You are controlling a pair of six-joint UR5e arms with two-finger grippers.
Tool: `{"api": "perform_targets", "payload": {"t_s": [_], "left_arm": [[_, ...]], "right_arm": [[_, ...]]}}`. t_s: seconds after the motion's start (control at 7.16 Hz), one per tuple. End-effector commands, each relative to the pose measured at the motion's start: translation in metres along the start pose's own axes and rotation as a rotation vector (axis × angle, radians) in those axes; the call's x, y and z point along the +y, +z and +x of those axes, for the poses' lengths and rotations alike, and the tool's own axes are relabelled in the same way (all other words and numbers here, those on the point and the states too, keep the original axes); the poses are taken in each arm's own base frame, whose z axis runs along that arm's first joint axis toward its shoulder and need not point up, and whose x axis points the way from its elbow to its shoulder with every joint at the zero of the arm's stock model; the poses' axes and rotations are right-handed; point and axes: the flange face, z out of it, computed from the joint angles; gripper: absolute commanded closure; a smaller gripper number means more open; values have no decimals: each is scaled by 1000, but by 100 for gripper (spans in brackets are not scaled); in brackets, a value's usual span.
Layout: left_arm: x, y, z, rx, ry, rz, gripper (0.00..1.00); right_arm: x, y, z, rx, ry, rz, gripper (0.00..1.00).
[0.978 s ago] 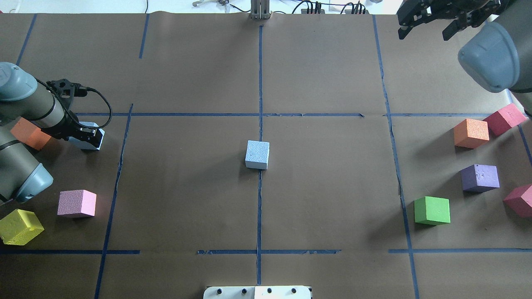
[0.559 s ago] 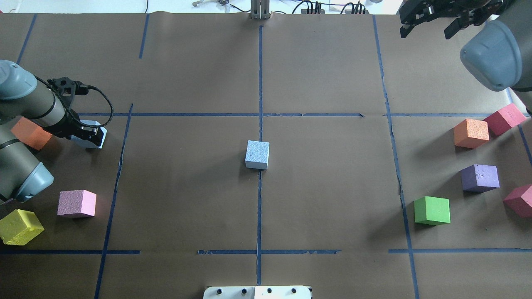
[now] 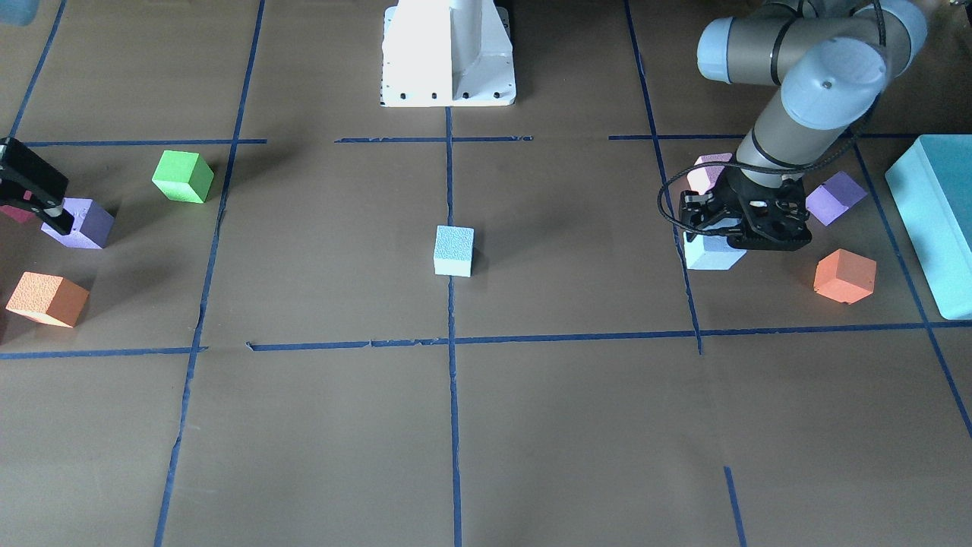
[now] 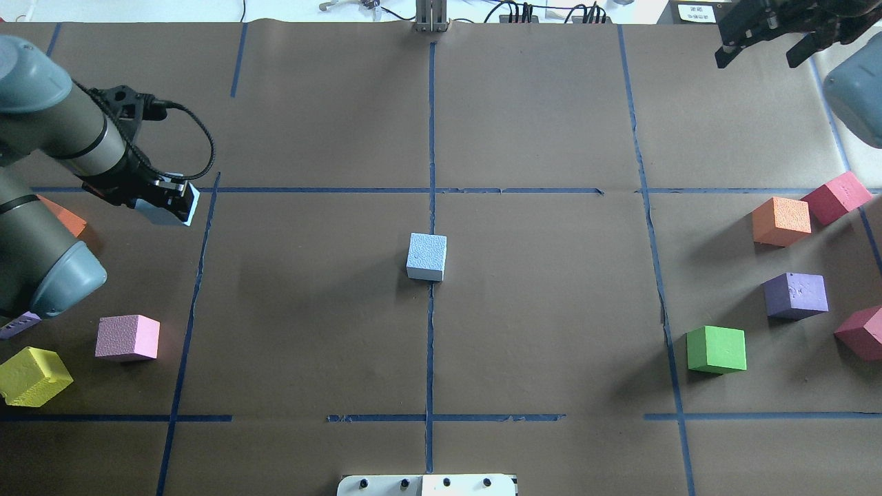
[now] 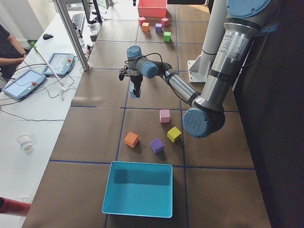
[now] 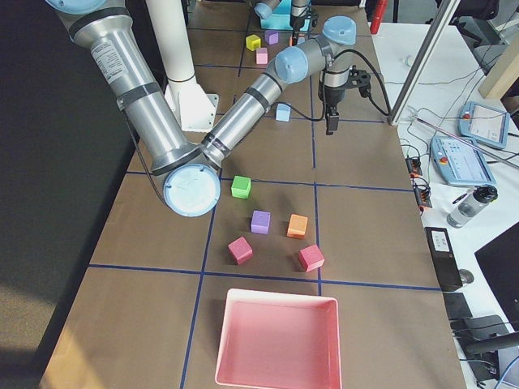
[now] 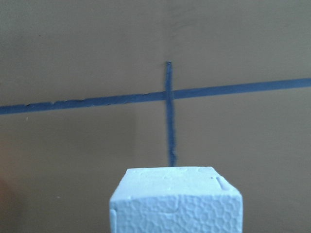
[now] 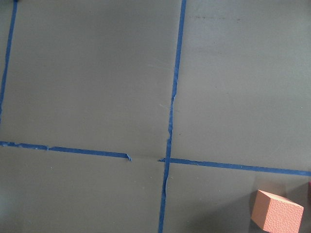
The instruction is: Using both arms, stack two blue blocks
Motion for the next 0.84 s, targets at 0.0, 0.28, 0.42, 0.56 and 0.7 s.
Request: {"api": "perform_targets", "payload": {"t_s": [0.0,0.28,0.42,0.56,0.7], "left_arm": [[4,-42,83,34,-39,1,97],[39,-15,169,25,39,4,97],[47,-10,221,40,49,-10,97],[48,-4,270,31,25,-1,97],[47,9,303,6,30,5,97]], "right_arm": [[24,13,84,13,-42,-42,0],[43,11,143,-3,-17,-56,0],[46,12,148,-2,-6,-60,0],[47,14,150,-1,-1,-64,0],[47,16,152,0,2,-67,0]]}}
